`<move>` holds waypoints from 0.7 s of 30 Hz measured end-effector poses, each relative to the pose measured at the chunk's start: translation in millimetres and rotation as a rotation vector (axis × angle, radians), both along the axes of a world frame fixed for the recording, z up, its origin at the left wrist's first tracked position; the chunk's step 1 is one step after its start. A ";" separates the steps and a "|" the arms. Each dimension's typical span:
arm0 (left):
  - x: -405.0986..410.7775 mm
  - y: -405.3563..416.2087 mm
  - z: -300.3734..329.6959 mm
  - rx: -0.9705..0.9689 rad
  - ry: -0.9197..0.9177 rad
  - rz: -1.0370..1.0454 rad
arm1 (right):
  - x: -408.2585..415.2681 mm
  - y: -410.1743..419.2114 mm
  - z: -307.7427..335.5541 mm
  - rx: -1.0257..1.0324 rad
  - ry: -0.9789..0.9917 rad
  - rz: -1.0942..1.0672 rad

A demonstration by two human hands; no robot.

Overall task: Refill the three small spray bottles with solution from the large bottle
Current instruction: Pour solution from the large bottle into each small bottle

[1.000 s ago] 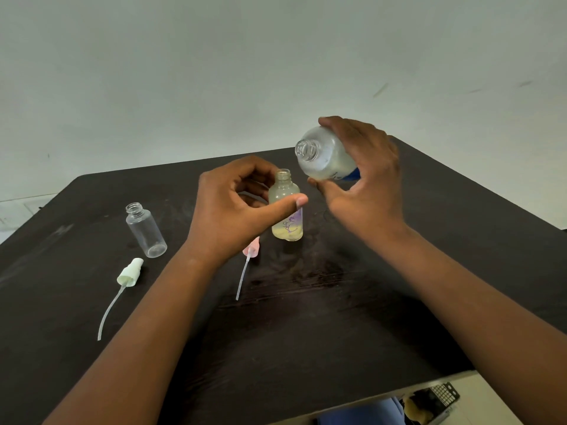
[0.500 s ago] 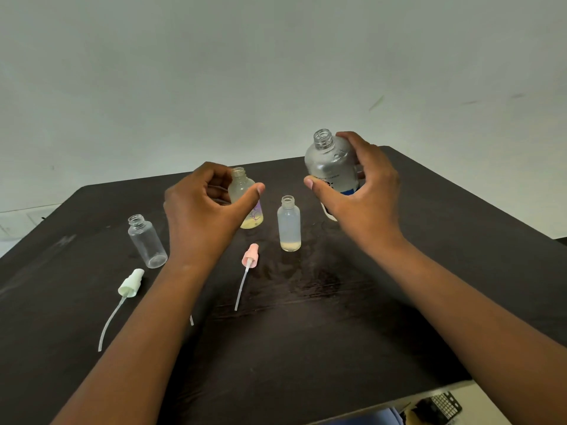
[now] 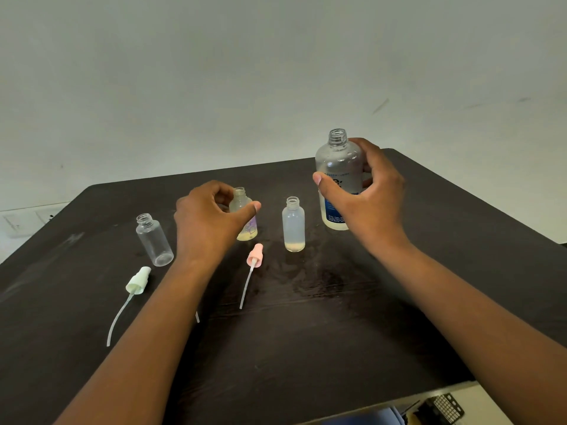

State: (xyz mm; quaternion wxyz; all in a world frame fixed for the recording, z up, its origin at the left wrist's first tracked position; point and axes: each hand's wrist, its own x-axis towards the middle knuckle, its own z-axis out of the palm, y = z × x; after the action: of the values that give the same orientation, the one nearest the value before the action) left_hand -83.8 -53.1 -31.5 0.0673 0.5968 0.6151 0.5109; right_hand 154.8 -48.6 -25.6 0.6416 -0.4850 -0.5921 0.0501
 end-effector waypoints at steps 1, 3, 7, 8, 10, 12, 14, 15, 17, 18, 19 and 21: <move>0.0 -0.2 -0.1 -0.010 0.004 0.001 | -0.1 0.1 -0.3 -0.002 -0.002 0.002; 0.3 -0.3 -0.4 -0.027 0.011 0.007 | -0.4 0.2 -0.5 -0.004 -0.004 0.003; 0.3 -0.2 -0.9 -0.066 0.024 0.031 | -0.5 -0.1 -0.6 -0.004 -0.015 -0.006; 0.3 -0.4 -1.0 -0.071 0.027 0.039 | -0.5 -0.3 -0.7 -0.005 -0.017 -0.007; 0.0 -0.9 -1.0 -0.073 0.028 0.056 | -1.0 -0.7 -0.8 -0.006 -0.021 -0.007; -0.5 -1.2 -0.9 -0.076 0.021 0.069 | -1.6 -1.2 -0.8 -0.006 -0.024 -0.011; -0.9 -1.7 -0.8 -0.087 0.018 0.086 | -2.2 -1.3 -0.8 -0.005 -0.026 -0.012; -0.9 -2.0 -0.8 -0.094 0.016 0.096 | -2.2 -1.2 -0.9 -0.007 -0.025 -0.009; -1.0 -2.4 -0.5 -0.109 0.013 0.117 | -2.2 -0.5 -1.4 -0.011 -0.027 -0.006; -1.0 -2.8 -0.2 -0.117 0.012 0.129 | -2.1 -0.1 -1.7 -0.012 -0.030 -0.007; -1.2 -3.0 0.4 -0.123 0.010 0.141 | -2.0 0.2 -2.0 -0.014 -0.033 -0.007; -1.9 -3.6 1.9 -0.134 0.007 0.165 | -1.9 0.6 -2.6 -0.017 -0.037 -0.005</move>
State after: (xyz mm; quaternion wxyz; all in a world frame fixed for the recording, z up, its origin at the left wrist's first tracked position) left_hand -85.7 -56.6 -29.6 0.0628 0.5400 0.6951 0.4704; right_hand 152.9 -48.0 -28.2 0.6264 -0.4928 -0.6022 0.0447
